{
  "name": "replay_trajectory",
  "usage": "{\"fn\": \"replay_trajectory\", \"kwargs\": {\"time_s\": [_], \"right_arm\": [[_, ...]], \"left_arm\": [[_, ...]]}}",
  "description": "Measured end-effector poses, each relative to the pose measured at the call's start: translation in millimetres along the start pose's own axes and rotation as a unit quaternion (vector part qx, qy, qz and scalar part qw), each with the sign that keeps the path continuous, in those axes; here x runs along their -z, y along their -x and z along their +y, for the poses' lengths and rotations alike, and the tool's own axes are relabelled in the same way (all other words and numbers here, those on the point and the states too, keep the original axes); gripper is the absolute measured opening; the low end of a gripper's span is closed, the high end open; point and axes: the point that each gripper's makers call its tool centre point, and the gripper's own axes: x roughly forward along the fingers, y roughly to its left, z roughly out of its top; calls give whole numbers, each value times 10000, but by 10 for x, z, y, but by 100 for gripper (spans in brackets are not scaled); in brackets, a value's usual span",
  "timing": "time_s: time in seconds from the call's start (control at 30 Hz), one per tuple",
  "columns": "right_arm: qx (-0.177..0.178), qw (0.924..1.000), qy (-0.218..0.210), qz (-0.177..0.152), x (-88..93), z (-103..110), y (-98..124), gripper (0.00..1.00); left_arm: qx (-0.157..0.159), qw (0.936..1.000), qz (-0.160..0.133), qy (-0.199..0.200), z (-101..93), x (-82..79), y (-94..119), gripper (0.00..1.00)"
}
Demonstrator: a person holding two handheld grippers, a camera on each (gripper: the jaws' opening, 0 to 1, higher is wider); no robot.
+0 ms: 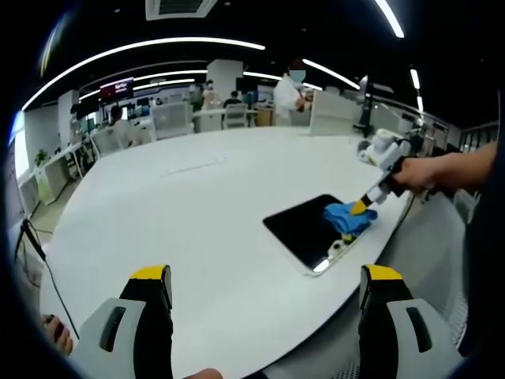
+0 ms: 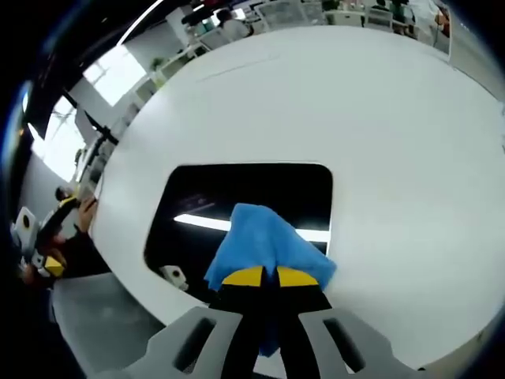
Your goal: Wipe the mirror surface with the cleaning cloth until all visible marks leave the cleaned area.
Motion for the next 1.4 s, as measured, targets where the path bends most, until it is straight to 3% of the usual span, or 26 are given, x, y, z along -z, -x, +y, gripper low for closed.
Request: {"fn": "replay_trajectory", "kwargs": {"time_s": [1.4], "right_arm": [[-10, 9997, 223, -133, -484, -123, -201, 0]], "left_arm": [[-22, 9999, 152, -75, -11, 55, 25, 99]]}}
